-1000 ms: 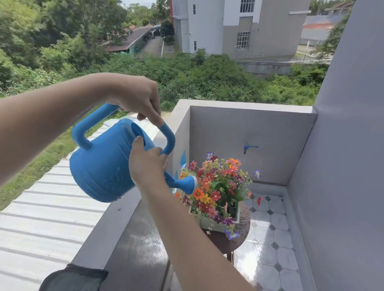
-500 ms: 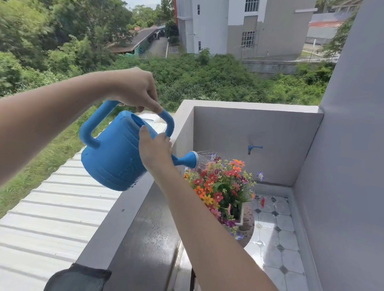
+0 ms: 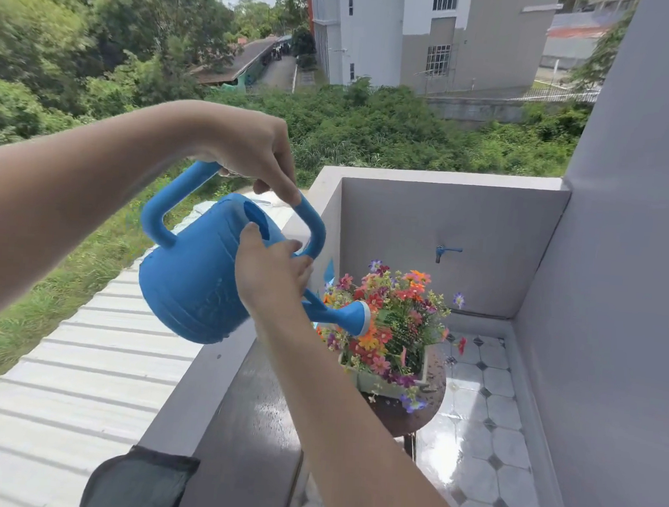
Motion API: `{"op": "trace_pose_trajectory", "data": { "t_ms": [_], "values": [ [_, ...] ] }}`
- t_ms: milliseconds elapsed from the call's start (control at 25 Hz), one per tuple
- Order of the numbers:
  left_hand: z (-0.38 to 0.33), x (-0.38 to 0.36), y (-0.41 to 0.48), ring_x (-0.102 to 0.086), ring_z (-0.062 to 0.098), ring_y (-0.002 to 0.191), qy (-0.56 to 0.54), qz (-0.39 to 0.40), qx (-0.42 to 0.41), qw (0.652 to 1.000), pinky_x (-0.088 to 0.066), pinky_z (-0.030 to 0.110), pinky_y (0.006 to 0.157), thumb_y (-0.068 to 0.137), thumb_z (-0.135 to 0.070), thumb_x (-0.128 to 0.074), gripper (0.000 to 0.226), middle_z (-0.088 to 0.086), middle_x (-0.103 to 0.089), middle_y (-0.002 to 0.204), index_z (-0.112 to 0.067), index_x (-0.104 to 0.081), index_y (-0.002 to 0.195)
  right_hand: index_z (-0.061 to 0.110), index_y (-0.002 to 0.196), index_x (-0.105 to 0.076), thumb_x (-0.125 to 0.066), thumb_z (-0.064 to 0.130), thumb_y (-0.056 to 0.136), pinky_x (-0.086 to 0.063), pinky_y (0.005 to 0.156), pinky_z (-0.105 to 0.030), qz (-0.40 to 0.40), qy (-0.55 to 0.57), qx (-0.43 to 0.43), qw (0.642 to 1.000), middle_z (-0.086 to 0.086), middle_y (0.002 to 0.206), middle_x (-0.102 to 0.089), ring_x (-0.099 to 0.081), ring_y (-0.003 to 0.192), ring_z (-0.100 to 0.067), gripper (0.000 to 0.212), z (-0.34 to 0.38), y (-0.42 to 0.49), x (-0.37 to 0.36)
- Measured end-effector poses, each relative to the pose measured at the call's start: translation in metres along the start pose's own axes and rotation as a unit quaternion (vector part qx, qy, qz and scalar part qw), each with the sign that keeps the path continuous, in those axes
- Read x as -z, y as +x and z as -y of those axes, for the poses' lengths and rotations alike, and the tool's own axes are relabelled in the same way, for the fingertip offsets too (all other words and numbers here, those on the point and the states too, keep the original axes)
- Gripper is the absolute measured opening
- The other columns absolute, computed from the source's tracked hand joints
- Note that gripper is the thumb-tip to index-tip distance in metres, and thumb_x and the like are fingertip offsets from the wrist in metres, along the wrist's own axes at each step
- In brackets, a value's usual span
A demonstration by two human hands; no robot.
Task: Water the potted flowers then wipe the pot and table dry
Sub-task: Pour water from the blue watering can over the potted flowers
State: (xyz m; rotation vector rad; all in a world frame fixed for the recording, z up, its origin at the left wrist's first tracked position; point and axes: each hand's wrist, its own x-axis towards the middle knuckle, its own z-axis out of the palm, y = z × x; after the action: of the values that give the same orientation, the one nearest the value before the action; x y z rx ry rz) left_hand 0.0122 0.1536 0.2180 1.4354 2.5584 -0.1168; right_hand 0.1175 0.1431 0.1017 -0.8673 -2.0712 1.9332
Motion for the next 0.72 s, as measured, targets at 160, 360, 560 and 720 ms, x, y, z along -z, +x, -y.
{"op": "trace_pose_trajectory", "data": {
  "t_ms": [160, 360, 560, 720],
  "values": [
    [0.0, 0.001, 0.001, -0.043, 0.015, 0.045, -0.018, -0.045, 0.0, 0.999, -0.036, 0.025, 0.044, 0.078, -0.044, -0.069, 0.018, -0.005, -0.061, 0.053, -0.028, -0.075, 0.074, 0.003, 0.149, 0.002, -0.024, 0.045, 0.098, 0.0, 0.117, -0.043, -0.023, -0.032, 0.024, 0.999, -0.015, 0.159, 0.002, 0.006, 0.146, -0.025, 0.071, 0.001, 0.013, 0.015],
    [0.013, -0.013, -0.005, -0.043, 0.017, 0.044, -0.02, -0.033, 0.02, 0.999, -0.036, 0.024, 0.041, 0.08, -0.042, -0.069, 0.019, -0.003, -0.062, 0.055, -0.024, -0.075, 0.078, 0.003, 0.149, 0.001, -0.022, 0.046, 0.097, -0.008, 0.118, -0.046, 0.011, -0.045, 0.004, 0.999, -0.014, 0.158, -0.004, -0.001, 0.146, -0.026, 0.072, -0.008, 0.014, 0.001],
    [0.034, -0.029, -0.019, -0.039, 0.019, 0.047, -0.096, -0.008, 0.02, 0.995, -0.03, 0.026, 0.043, 0.077, -0.039, -0.073, 0.014, -0.006, -0.055, 0.048, -0.026, -0.076, 0.073, 0.003, 0.149, 0.004, -0.026, 0.045, 0.097, -0.002, 0.119, -0.044, 0.033, -0.044, -0.005, 0.998, -0.014, 0.158, 0.003, 0.006, 0.146, -0.026, 0.073, -0.019, 0.0, -0.022],
    [0.062, -0.057, -0.044, -0.033, 0.013, 0.042, -0.226, -0.032, 0.025, 0.973, -0.026, 0.021, 0.038, 0.063, -0.052, -0.074, 0.03, -0.006, -0.049, 0.046, -0.025, -0.077, 0.076, 0.0, 0.148, 0.006, -0.028, 0.042, 0.098, 0.007, 0.116, -0.039, 0.033, -0.106, 0.028, 0.993, -0.018, 0.157, 0.011, 0.014, 0.145, -0.026, 0.074, -0.028, -0.004, -0.035]
  ]
}}
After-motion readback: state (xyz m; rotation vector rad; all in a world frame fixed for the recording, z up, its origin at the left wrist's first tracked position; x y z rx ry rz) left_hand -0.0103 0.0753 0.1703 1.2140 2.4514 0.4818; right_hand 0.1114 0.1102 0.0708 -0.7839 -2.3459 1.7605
